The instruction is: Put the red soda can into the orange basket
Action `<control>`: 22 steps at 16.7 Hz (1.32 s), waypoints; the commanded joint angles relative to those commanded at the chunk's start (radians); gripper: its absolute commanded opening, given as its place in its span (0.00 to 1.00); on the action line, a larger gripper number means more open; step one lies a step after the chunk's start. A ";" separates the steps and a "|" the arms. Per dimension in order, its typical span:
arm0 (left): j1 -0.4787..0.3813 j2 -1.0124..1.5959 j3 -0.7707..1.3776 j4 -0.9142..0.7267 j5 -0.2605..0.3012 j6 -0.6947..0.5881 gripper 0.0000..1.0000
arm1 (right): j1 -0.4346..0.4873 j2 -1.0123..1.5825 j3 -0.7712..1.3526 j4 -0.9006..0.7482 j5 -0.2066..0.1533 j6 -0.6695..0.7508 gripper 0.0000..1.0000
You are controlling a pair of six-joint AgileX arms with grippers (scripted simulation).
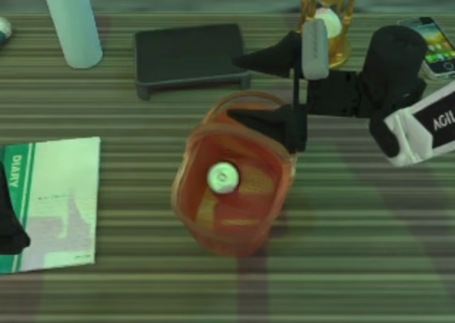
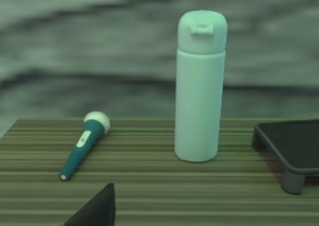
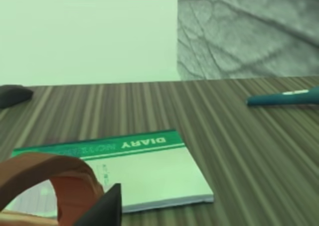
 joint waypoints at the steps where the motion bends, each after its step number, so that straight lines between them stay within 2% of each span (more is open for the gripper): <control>1: -0.008 0.019 0.016 -0.017 0.002 0.010 1.00 | -0.002 -0.016 -0.014 -0.011 0.007 -0.001 1.00; 3: -0.034 0.084 0.074 -0.073 0.008 0.046 1.00 | -0.009 -0.070 -0.058 -0.048 0.033 -0.005 1.00; 5: -0.072 0.184 0.166 -0.158 0.015 0.099 1.00 | -0.021 -0.157 -0.123 -0.103 0.075 -0.010 1.00; 9: -0.172 0.461 0.432 -0.379 0.030 0.246 1.00 | -0.061 -0.418 -0.301 -0.259 0.208 -0.022 1.00; 12: -0.262 0.714 0.688 -0.569 0.039 0.384 1.00 | -0.100 -0.667 -0.455 -0.401 0.338 -0.028 1.00; 22: -0.555 1.639 1.649 -1.177 0.036 0.887 1.00 | -0.244 -1.656 -0.935 -0.877 0.821 -0.027 1.00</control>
